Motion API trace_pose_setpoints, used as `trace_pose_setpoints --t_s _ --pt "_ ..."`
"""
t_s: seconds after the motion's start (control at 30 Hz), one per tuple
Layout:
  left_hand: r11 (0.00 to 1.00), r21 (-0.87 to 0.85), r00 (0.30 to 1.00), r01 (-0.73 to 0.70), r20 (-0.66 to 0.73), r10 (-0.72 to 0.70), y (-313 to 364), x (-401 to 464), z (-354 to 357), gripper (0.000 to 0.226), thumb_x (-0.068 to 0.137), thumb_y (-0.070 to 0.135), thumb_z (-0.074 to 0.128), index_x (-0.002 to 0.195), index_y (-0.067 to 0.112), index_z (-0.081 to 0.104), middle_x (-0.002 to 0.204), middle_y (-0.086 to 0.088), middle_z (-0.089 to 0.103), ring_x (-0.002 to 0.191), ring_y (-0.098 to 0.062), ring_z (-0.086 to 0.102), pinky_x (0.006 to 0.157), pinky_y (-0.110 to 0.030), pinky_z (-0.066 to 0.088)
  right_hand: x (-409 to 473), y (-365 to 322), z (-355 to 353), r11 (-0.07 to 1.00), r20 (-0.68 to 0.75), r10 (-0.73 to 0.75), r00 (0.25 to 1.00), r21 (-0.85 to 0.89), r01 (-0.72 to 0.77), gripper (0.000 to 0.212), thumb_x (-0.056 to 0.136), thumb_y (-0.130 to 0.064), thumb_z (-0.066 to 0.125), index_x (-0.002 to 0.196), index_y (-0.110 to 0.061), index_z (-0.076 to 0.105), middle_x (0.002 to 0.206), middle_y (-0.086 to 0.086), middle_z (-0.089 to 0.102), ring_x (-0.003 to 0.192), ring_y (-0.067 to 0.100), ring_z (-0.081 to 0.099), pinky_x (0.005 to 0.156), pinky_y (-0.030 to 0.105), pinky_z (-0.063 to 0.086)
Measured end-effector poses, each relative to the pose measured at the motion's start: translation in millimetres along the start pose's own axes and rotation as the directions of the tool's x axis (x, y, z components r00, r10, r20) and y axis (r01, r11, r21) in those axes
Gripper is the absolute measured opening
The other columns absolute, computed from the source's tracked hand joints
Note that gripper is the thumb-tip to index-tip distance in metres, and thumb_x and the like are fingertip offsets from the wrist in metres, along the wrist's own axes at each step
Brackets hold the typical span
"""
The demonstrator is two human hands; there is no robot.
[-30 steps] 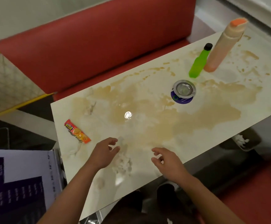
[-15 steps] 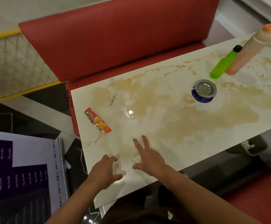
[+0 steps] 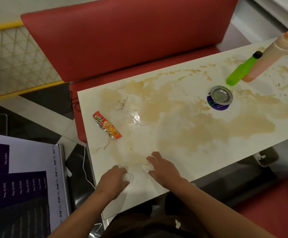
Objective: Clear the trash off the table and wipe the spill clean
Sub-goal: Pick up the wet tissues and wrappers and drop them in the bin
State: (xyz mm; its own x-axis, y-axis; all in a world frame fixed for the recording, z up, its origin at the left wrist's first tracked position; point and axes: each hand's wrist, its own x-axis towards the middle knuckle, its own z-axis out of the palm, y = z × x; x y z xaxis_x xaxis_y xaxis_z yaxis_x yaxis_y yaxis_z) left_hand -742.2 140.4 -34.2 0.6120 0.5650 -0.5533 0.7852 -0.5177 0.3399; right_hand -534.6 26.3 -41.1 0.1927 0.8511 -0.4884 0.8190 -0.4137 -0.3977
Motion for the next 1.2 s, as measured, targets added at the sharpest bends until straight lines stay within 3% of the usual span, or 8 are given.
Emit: trace_pose_setpoints --t_s 0.17,0.27,0.37,0.47,0.67,0.97,1.07,1.2 --pt "0.998 -0.030 0.960 0.059 -0.273 -0.065 -17.6 17.6 -28.8 0.042 0.091 0.045 0.070 0.128 0.025 0.067 0.143 -0.007 0.048 0.129 -0.028 0.043 0.104 -0.042 0.043 -6.9 0.4 -6.5 0.995 -0.050 0.017 0.999 0.097 -0.012 0.044 0.099 -0.040 0.058 0.139 -0.025 0.048 0.143 -0.004 0.039 0.090 0.028 0.065 0.072 0.032 0.046" --pt "0.992 -0.027 0.920 0.121 -0.372 -0.122 -34.4 34.0 -40.9 0.040 0.091 0.042 0.072 0.124 0.021 0.070 0.146 -0.015 0.046 0.131 -0.036 0.037 0.108 -0.049 0.038 -9.4 -2.2 -13.7 0.991 -0.098 0.024 0.995 0.136 -0.010 0.047 0.098 -0.041 0.060 0.140 -0.025 0.049 0.142 -0.004 0.040 0.093 0.029 0.065 0.075 0.034 0.049" --pt "0.983 -0.046 0.925 0.175 -0.334 -0.180 -45.3 48.4 -47.0 0.040 0.094 0.040 0.069 0.127 0.018 0.068 0.144 -0.017 0.046 0.130 -0.037 0.038 0.109 -0.047 0.039 -9.5 -5.3 -22.5 0.978 -0.127 0.039 0.991 0.209 -0.012 0.049 0.096 -0.043 0.061 0.141 -0.027 0.049 0.142 -0.006 0.041 0.097 0.023 0.064 0.081 0.035 0.054" --pt "0.983 -0.088 0.933 0.161 -0.312 -0.181 -49.6 56.6 -45.9 0.036 0.094 0.031 0.071 0.123 0.011 0.070 0.129 -0.017 0.057 0.118 -0.034 0.051 0.103 -0.044 0.045 -10.9 -8.5 -34.0 0.966 -0.155 0.038 0.987 0.259 0.003 0.050 0.095 -0.042 0.062 0.141 -0.028 0.050 0.141 -0.008 0.043 0.101 0.018 0.062 0.085 0.034 0.053" --pt "0.975 -0.176 0.935 0.133 -0.305 -0.182 -46.7 57.1 -37.4 0.019 0.094 0.029 0.069 0.102 0.012 0.074 0.100 -0.009 0.066 0.094 -0.025 0.063 0.084 -0.040 0.054 -17.3 -12.5 -57.0 0.943 -0.217 0.043 0.975 0.332 0.032 0.050 0.094 -0.039 0.065 0.141 -0.028 0.052 0.140 -0.010 0.045 0.106 0.013 0.059 0.087 0.030 0.051" --pt "0.967 -0.242 0.970 0.077 -0.204 -0.128 -5.5 47.9 -55.5 0.041 0.091 0.033 0.074 0.126 0.013 0.068 0.111 -0.007 0.066 0.096 -0.019 0.061 0.086 -0.027 0.047 -39.2 5.1 -81.7 0.900 -0.259 0.075 0.963 0.433 0.046 0.045 0.093 -0.035 0.068 0.136 -0.031 0.056 0.135 -0.016 0.048 0.107 0.005 0.057 0.090 0.026 0.049" --pt "0.938 -0.348 0.980 0.001 -0.185 -0.069 30.3 40.6 -69.1 0.040 0.086 0.032 0.079 0.124 0.021 0.070 0.111 0.001 0.066 0.096 -0.013 0.061 0.084 -0.024 0.045 -50.8 16.8 -92.3 0.871 -0.273 0.079 0.959 0.487 0.068 0.043 0.092 -0.035 0.071 0.133 -0.033 0.059 0.132 -0.019 0.050 0.109 -0.001 0.056 0.088 0.014 0.044" --pt "0.904 -0.402 0.980 -0.144 -0.182 0.075 84.8 36.2 -80.5 0.033 0.084 0.035 0.080 0.115 0.030 0.070 0.104 0.014 0.063 0.094 -0.001 0.061 0.077 -0.015 0.045 -73.1 38.7 -113.0 0.798 -0.302 0.116 0.946 0.595 0.092 0.037 0.092 -0.034 0.073 0.128 -0.034 0.063 0.127 -0.024 0.055 0.112 -0.004 0.056 0.088 0.008 0.042"
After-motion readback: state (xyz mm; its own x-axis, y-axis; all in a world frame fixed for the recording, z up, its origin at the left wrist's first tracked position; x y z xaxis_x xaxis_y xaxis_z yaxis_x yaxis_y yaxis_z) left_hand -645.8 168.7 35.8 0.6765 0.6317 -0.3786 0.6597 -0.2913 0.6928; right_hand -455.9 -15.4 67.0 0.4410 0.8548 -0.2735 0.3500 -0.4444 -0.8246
